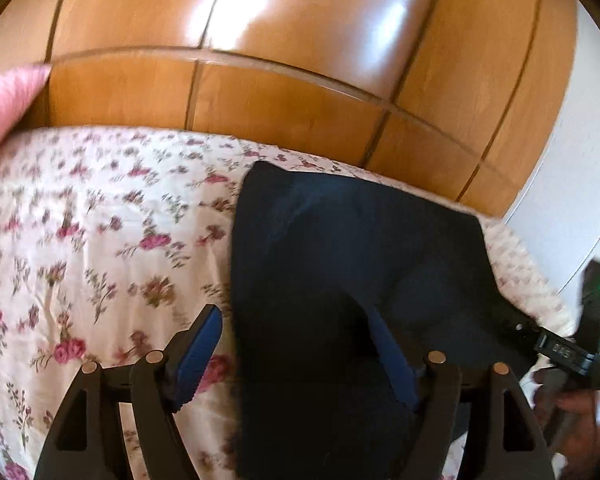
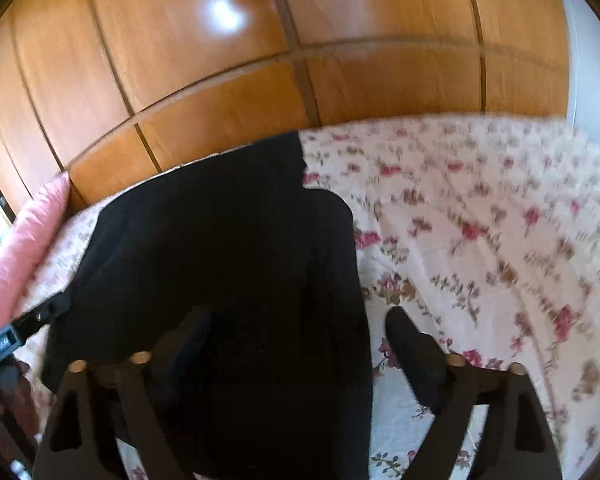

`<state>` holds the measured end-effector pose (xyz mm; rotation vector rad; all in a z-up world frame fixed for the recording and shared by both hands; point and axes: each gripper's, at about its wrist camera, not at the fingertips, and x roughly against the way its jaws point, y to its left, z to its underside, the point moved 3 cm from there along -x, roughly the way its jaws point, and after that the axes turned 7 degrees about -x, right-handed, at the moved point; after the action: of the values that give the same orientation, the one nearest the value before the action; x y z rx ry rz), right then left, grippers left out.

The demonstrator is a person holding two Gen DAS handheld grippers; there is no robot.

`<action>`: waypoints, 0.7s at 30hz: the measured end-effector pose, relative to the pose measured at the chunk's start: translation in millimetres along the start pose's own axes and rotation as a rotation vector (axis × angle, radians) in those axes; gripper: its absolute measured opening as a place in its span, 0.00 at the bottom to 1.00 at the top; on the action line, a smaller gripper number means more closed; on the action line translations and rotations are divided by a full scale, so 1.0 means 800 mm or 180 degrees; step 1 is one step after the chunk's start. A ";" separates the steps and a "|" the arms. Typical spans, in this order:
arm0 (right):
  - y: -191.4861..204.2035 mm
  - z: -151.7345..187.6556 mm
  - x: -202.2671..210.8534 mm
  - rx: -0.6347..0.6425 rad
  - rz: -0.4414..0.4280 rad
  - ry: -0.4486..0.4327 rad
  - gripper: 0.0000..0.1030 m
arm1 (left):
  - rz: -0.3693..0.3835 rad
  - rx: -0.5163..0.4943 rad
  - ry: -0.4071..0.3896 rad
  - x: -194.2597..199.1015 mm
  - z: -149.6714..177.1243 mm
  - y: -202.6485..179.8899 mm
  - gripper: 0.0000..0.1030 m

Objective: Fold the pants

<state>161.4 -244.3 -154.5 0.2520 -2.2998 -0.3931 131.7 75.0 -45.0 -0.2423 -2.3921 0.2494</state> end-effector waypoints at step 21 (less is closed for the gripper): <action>-0.044 -0.016 -0.036 -0.0531 -0.0951 0.0765 0.88 | 0.1300 0.0460 0.0565 -0.050 0.004 0.035 0.74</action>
<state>192.7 -270.9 -177.7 0.5318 -1.9842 -0.6650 161.8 91.8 -79.9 -0.6577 -2.1199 0.5622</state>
